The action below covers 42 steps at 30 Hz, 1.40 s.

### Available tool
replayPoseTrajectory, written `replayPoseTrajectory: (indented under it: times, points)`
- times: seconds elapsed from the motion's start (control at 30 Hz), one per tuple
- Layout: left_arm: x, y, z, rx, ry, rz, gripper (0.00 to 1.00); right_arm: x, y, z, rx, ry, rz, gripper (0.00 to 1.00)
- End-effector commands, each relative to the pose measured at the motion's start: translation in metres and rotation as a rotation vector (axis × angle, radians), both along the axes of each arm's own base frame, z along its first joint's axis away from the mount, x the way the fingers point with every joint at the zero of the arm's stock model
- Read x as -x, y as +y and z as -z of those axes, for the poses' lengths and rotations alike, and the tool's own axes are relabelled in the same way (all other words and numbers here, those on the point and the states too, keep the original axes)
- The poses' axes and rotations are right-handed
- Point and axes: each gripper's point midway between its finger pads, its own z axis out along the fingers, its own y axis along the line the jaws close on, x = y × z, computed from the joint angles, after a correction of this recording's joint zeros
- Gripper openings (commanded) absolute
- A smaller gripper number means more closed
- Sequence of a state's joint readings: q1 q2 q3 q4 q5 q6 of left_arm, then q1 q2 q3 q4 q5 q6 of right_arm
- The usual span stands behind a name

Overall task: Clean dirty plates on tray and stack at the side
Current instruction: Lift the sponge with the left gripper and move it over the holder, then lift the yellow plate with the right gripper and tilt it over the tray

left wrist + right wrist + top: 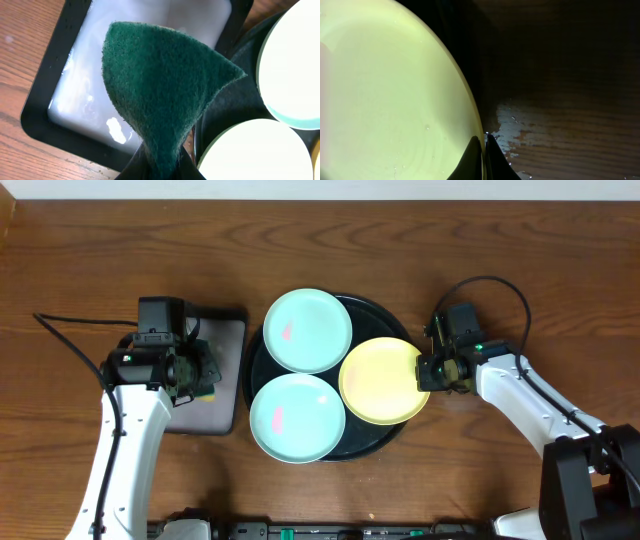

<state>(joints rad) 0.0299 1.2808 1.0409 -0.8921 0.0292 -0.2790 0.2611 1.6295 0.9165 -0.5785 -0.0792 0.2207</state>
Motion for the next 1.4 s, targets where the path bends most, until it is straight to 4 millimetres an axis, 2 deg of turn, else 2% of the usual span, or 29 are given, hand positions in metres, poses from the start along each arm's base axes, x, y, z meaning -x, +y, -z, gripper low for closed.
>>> replayPoseTrajectory:
  times: [0.0, 0.27, 0.47, 0.67, 0.77, 1.0, 1.37]
  points:
    - [0.002, -0.001, -0.027, 0.003, -0.105, 0.014, 0.08, -0.005, -0.011, -0.008, 0.024, -0.006, 0.041, 0.01]
    - [0.026, -0.002, -0.087, 0.018, -0.341, -0.029, 0.07, -0.021, -0.011, -0.058, -0.019, -0.068, 0.103, 0.01]
    - [0.038, -0.001, -0.093, 0.009, -0.358, -0.032, 0.07, -0.024, -0.009, -0.082, -0.052, -0.109, 0.142, 0.01]
    - [0.037, 0.000, -0.092, 0.003, -0.350, -0.036, 0.08, -0.031, 0.018, -0.099, -0.235, -0.132, 0.165, 0.01]
    - [0.038, 0.003, -0.091, -0.012, -0.344, -0.045, 0.08, -0.036, 0.029, -0.103, -0.266, -0.149, 0.184, 0.01]
    - [0.038, 0.003, -0.091, -0.012, -0.344, -0.045, 0.08, -0.055, 0.078, -0.112, -0.291, -0.277, 0.178, 0.01]
    - [0.043, 0.003, -0.087, -0.013, -0.318, -0.045, 0.08, -0.071, 0.185, -0.144, -0.334, -0.618, 0.091, 0.01]
